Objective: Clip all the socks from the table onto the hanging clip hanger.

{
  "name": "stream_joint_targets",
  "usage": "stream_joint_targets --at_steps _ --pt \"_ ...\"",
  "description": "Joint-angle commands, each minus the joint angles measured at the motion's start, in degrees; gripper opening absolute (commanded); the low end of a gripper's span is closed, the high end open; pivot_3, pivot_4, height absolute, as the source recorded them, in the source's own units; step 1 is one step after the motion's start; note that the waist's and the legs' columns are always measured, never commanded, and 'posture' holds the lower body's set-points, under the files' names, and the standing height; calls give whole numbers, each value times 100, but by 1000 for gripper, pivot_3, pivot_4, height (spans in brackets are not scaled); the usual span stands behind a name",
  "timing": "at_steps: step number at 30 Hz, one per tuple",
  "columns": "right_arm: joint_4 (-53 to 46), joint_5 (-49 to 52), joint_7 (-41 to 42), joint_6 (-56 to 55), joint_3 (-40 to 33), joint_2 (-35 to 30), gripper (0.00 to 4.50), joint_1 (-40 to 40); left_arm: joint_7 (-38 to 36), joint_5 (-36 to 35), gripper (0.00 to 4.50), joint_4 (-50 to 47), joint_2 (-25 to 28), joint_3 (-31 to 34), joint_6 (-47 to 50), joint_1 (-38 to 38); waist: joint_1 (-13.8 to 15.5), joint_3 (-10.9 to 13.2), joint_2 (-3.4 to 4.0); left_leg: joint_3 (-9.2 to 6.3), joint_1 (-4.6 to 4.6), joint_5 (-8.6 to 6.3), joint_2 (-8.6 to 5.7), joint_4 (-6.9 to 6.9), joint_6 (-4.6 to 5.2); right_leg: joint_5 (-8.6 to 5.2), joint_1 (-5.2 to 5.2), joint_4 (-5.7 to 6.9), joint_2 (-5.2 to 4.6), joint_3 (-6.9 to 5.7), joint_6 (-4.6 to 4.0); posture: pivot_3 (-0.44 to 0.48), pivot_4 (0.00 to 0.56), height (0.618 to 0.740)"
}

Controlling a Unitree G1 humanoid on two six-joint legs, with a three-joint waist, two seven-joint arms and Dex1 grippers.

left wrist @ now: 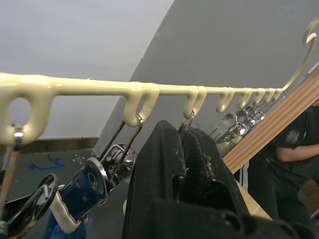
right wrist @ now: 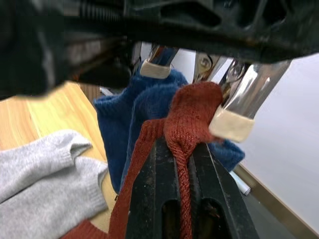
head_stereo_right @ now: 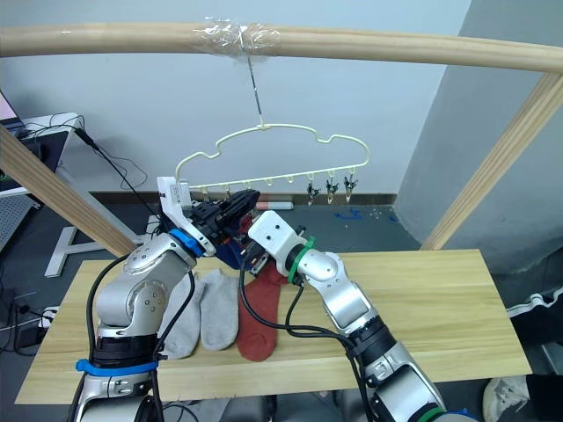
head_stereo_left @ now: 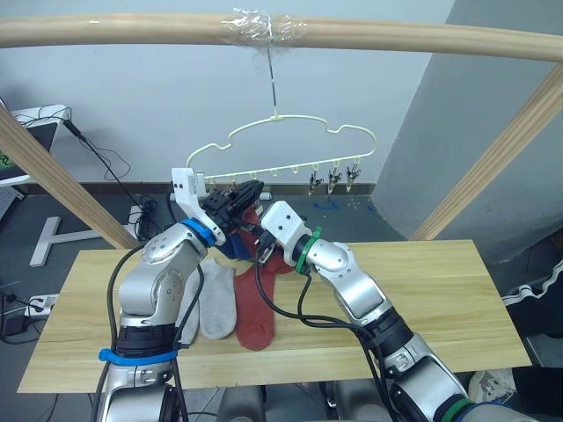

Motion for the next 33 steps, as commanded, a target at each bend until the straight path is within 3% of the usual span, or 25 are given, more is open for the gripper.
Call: stream_joint_targets --at_steps 1,8,13,16,24,28,33 --pt "-156 102 -19 -130 -115 65 61 -127 -41 -33 0 -105 11 -14 -10 114 -2 0 0 0 0 0 0 0 0 0 0 0 0 0 0 13 185 705" --pt "-187 154 -36 -62 -153 94 0 -99 -79 -6 2221 -209 86 -51 37 183 1 0 0 0 0 0 0 -1 0 0 -1 0 0 0 0 12 185 705" --pt "-222 120 -2 63 -124 47 1546 -80 -261 -88 3882 -412 273 -115 192 275 4 0 0 -1 -3 0 1 -1 0 0 -4 0 0 -1 0 18 184 705" --pt "-227 -170 46 77 121 -160 2596 -38 -355 101 3894 -369 453 -124 54 319 6 0 0 0 -2 0 0 -1 0 0 -4 0 0 0 0 19 184 705" --pt "-1223 -123 214 565 147 -613 2596 581 -1190 495 3894 -543 1380 -326 -391 776 15 1 2 2 -5 0 1 -10 0 -3 -11 -2 0 0 -4 21 190 705" --pt "-2286 -101 65 981 -218 -933 2596 1069 -2123 905 3894 -576 1919 -624 -1387 1081 31 2 3 3 -4 0 1 -9 0 -11 -12 -2 -1 1 8 23 194 705" --pt "-3082 -313 -206 1256 -444 -1253 2596 1303 -2606 902 3894 -707 2026 -850 -1762 1199 71 3 4 11 -5 -1 1 -9 0 -20 -14 -6 -3 5 17 23 194 705"
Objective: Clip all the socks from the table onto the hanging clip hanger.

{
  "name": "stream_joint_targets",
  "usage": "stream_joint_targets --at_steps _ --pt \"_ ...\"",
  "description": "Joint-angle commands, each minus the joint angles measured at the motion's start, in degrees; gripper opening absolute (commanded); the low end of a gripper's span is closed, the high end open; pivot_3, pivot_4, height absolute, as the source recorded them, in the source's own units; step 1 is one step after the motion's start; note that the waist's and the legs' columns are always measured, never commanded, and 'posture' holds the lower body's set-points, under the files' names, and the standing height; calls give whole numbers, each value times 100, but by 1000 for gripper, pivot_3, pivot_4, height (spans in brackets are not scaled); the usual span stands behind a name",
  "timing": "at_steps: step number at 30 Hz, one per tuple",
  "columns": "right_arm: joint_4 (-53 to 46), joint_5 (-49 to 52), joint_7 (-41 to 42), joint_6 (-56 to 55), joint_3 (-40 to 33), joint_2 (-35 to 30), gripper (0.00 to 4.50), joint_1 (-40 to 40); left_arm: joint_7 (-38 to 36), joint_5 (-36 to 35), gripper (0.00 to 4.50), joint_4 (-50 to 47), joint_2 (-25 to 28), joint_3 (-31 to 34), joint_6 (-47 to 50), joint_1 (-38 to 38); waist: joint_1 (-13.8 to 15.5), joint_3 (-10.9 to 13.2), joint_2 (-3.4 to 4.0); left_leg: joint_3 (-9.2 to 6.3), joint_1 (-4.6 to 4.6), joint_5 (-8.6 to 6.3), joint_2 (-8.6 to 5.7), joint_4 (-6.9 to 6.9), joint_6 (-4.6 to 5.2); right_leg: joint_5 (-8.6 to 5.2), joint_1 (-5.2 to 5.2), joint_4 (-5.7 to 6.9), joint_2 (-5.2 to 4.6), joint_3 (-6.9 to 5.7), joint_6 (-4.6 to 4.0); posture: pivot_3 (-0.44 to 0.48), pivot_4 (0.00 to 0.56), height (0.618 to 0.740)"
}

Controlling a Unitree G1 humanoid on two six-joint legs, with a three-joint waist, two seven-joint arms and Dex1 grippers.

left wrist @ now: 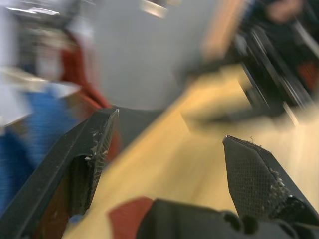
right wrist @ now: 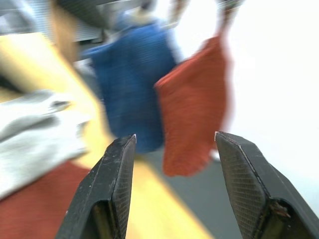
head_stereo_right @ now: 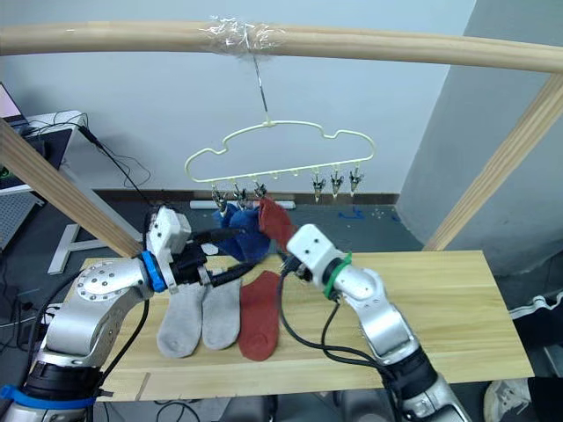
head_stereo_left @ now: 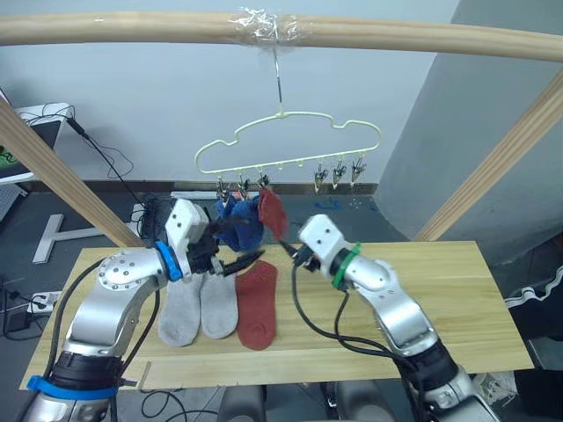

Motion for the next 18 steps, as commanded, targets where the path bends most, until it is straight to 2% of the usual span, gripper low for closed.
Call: stream_joint_targets --at_steps 1,6,9,18 --pt "-649 -198 -170 263 -122 -114 2596 38 -235 -20 3894 -322 35 -96 -222 -16 2 0 0 0 1 0 1 0 0 -1 0 0 1 0 1 23 194 705" --pt "-767 146 -216 700 -391 111 2596 -51 -82 -80 3894 -397 -146 -104 -100 -120 -2 0 0 -3 3 0 5 0 1 -2 0 5 7 0 1 23 194 705" --pt "-739 524 -532 1226 -783 654 2596 -132 148 -403 3894 -517 -294 -24 477 -331 -1 0 -1 -2 1 0 3 1 2 -2 0 3 7 1 1 7 189 705" --pt "-501 797 -913 1715 -1309 923 2596 -644 112 -403 3894 -588 -274 -77 709 -602 -3 0 0 -4 -1 0 3 0 2 1 -1 2 6 -2 -5 13 181 705"
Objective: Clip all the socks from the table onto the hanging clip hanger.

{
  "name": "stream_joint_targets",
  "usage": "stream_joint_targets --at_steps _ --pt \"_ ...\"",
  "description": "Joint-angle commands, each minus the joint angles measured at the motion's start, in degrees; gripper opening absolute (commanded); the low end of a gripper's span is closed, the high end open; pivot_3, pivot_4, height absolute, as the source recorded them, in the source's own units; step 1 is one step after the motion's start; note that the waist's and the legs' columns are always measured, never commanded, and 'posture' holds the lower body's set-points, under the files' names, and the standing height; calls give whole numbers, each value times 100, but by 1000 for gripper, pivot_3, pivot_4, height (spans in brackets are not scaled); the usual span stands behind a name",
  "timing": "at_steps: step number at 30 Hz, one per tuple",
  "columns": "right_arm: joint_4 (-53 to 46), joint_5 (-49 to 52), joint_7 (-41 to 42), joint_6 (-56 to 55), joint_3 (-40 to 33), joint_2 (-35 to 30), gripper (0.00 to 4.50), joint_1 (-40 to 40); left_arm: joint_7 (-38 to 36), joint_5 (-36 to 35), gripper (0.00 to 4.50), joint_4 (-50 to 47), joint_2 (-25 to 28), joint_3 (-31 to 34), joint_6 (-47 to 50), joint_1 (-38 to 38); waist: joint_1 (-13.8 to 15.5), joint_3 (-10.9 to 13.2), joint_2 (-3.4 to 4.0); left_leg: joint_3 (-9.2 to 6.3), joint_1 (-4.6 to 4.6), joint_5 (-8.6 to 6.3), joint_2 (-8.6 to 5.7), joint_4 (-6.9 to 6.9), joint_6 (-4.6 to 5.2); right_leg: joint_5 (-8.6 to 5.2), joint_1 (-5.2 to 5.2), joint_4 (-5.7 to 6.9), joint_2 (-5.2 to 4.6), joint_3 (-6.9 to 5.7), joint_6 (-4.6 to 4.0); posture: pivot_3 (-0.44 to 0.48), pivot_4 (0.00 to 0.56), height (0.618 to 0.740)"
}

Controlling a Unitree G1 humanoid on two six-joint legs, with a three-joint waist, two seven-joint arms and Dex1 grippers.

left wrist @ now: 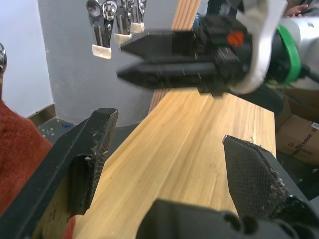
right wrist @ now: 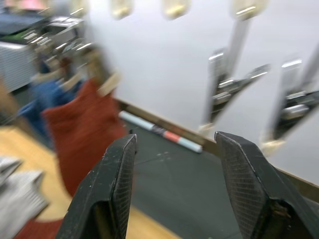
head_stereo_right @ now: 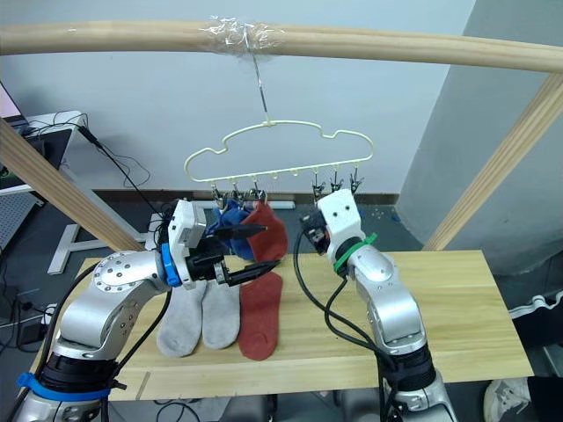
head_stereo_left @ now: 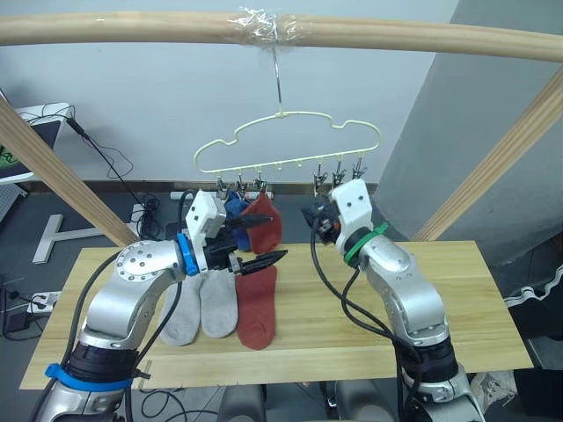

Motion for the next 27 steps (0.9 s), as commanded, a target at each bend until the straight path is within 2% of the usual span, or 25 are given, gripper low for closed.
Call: stream_joint_targets --at_steps 1,10,18,27 --pt "-41 192 -133 24 -200 47 2596 -160 9 -31 3894 -194 11 30 -40 -58 0 0 0 -1 0 0 0 0 0 0 0 0 0 0 -1 13 181 705" --pt "298 340 -83 -146 -237 -141 2596 -432 -326 147 3894 482 -12 80 -800 189 -17 0 0 3 0 0 0 0 0 4 -1 0 0 2 -7 8 169 705" --pt "762 453 -165 -412 -272 -45 2596 -935 -548 299 3894 1159 -128 74 -1580 310 -43 -1 -1 3 -3 0 0 0 0 12 -3 1 0 0 -20 11 162 705" --pt "984 575 -202 -489 -261 28 2596 -1224 -503 251 3894 1149 -223 73 -1619 249 -52 -1 -1 1 -10 0 0 0 0 13 -7 1 -1 -1 -22 15 160 705"
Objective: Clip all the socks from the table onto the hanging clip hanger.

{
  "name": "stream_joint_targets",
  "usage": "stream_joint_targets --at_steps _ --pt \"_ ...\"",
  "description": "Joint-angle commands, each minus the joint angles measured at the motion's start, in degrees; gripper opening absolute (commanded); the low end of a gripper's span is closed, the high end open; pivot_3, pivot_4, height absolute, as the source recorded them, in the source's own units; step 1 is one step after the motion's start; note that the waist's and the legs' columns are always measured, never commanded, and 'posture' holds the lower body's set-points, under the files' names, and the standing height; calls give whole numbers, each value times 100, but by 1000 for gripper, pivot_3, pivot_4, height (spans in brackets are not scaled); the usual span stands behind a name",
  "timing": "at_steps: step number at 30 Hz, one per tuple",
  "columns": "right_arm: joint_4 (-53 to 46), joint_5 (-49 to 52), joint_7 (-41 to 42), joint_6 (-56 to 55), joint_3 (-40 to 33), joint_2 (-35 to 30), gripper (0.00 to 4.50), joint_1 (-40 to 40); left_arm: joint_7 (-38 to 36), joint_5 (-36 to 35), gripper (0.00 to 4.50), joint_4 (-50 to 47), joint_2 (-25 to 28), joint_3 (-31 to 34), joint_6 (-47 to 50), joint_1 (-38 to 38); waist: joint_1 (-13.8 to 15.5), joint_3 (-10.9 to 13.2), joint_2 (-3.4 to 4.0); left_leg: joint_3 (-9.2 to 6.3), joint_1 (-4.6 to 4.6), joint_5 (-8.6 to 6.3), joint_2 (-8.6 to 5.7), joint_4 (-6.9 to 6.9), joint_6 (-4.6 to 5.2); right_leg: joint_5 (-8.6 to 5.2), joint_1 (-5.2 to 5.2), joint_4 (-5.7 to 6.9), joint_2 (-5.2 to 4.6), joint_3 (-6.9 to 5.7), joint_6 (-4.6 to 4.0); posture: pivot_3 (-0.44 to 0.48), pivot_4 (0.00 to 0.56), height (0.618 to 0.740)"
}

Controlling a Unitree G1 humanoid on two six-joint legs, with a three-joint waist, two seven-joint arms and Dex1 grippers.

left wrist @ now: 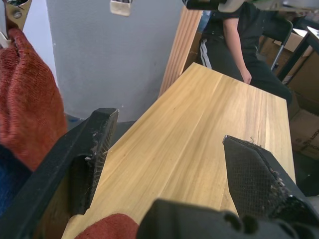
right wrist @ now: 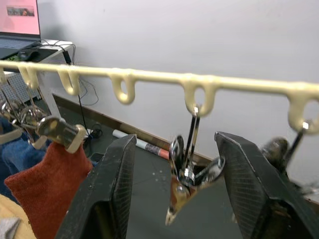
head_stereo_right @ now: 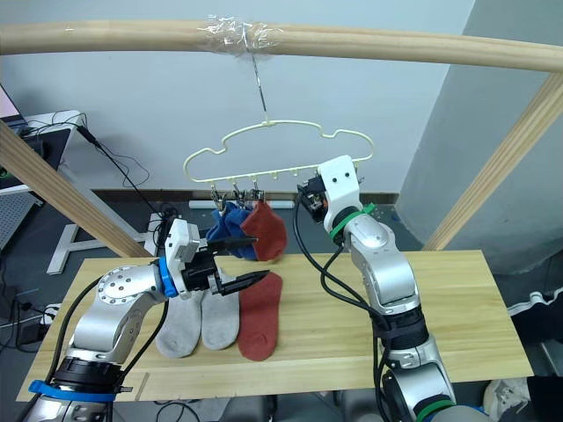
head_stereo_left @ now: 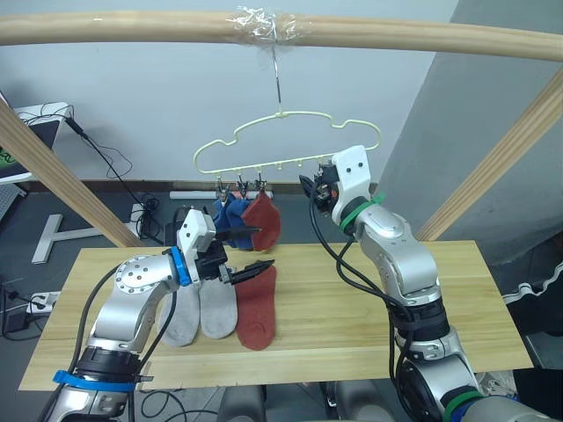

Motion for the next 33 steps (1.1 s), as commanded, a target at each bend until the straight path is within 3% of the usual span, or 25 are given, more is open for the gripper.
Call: stream_joint_targets --at_steps 1,18,33 --pt "-113 132 -38 -106 -32 68 2596 -129 31 -97 3894 -276 -32 65 39 -74 -1 0 0 -1 0 0 0 0 0 0 0 0 0 -1 0 15 160 705" --pt "-66 35 -226 -162 70 -26 2596 -133 844 -347 3894 -1770 31 147 1377 -213 7 -1 0 -4 -3 0 -1 1 0 0 -1 2 0 -2 0 29 160 705" --pt "-820 64 -303 370 420 -321 2596 828 1107 -342 3894 -2210 44 -139 2147 -633 23 -2 -2 -7 -5 0 -2 4 -1 1 -1 5 -1 -4 1 23 160 705"
